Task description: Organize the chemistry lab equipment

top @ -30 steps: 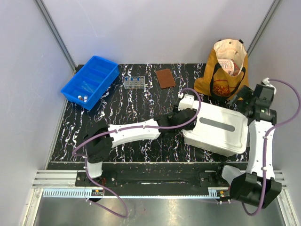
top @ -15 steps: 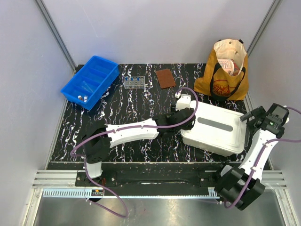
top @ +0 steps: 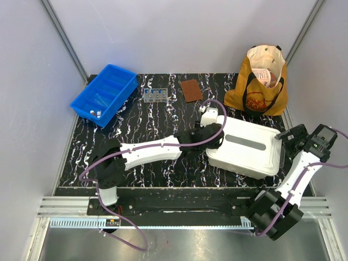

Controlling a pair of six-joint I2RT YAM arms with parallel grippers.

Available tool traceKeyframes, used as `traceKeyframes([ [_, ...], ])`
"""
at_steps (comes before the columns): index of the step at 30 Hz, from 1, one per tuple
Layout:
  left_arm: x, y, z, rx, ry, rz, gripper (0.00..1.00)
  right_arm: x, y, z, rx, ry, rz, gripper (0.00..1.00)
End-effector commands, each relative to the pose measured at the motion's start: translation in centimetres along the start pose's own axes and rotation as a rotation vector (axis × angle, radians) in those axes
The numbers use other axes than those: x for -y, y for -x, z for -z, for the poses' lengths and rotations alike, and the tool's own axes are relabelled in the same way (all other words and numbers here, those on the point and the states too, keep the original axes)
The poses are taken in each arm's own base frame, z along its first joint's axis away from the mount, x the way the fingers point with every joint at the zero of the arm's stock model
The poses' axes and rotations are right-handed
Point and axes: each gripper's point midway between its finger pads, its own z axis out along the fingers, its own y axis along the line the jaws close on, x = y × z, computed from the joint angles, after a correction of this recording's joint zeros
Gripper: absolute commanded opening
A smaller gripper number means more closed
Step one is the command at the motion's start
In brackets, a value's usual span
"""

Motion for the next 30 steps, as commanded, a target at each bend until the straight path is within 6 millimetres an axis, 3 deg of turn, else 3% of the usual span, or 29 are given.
traceKeyframes([
  [1,-2.6,-0.8,0.5,-0.037,0.07,-0.061,0.57,-2.6,-0.8,0.4,-0.058,0.17,-0.043,1.0],
  [5,-2.4,-0.9,0.3,-0.036,0.055,-0.062,0.57,-3.8,-2.7,-0.1,-0.151,0.297,-0.079,1.0],
  [17,-1.0,-2.0,-0.4,-0.056,-0.022,-0.068,0.52,-6.6,-2.5,3.0,-0.114,0.443,-0.022,0.99],
  [30,-0.1,-2.3,-0.7,-0.062,-0.062,-0.046,0.51,-5.8,-3.2,1.9,-0.145,0.424,-0.013,0.92],
])
